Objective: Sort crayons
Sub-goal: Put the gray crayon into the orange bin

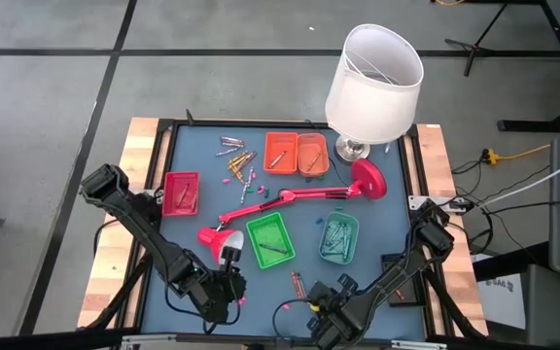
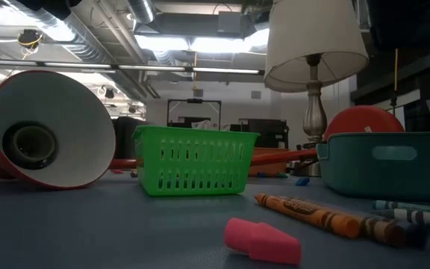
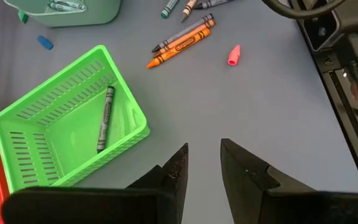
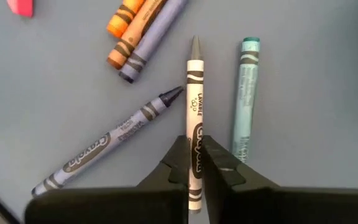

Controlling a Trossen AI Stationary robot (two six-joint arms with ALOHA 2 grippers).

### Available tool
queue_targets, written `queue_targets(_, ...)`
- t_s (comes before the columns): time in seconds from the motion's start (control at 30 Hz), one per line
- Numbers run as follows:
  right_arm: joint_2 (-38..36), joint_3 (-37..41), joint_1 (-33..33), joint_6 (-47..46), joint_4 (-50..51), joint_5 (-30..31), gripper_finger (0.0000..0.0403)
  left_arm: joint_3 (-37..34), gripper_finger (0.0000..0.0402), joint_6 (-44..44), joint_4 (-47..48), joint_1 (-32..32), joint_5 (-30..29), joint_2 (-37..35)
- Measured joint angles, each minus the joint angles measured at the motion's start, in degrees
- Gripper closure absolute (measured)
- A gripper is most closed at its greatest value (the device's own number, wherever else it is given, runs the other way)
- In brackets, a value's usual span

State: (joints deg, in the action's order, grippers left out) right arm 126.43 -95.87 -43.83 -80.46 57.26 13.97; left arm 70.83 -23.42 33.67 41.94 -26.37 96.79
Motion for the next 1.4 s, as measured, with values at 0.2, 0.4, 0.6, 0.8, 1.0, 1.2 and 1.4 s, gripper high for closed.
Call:
queue_targets(0.2, -4.4, 0.1, 0.0, 0.2, 4.5, 5.7, 0.0395, 0.0, 0.0324, 0.0, -0.5, -1.7, -0.7, 0.0)
queue_targets(0.4, -7.5, 0.1, 0.0, 6.7, 3.6, 12.0, 0.0391, 0.0, 0.0324, 3.0, -3.0, -4.5, -4.2, 0.0)
queue_targets(0.6, -8.5, 0.0, 0.0, 18.4, -0.8, 19.1, 0.0393, 0.0, 0.0324, 13.4, -13.4, -7.1, -3.9, 0.0)
queue_targets(0.8, -8.5, 0.0, 0.0, 27.5, -6.6, 25.7, 0.0391, 0.0, 0.0324, 19.7, -20.4, -8.7, 1.0, 0.0)
queue_targets(1.0, -8.5, 0.0, 0.0, 33.8, -10.6, 33.3, 0.0391, 0.0, 0.0324, 21.0, -22.0, -9.4, 5.2, 0.0)
queue_targets(1.2, -8.5, 0.0, 0.0, 37.1, -12.8, 38.8, 0.039, 0.0, 0.0324, 21.0, -22.6, -9.3, 6.6, 0.0)
queue_targets(1.4, -8.5, 0.0, 0.0, 40.7, -16.2, 39.0, 0.0389, 0.0, 0.0324, 21.1, -23.8, -9.3, 6.7, 0.0)
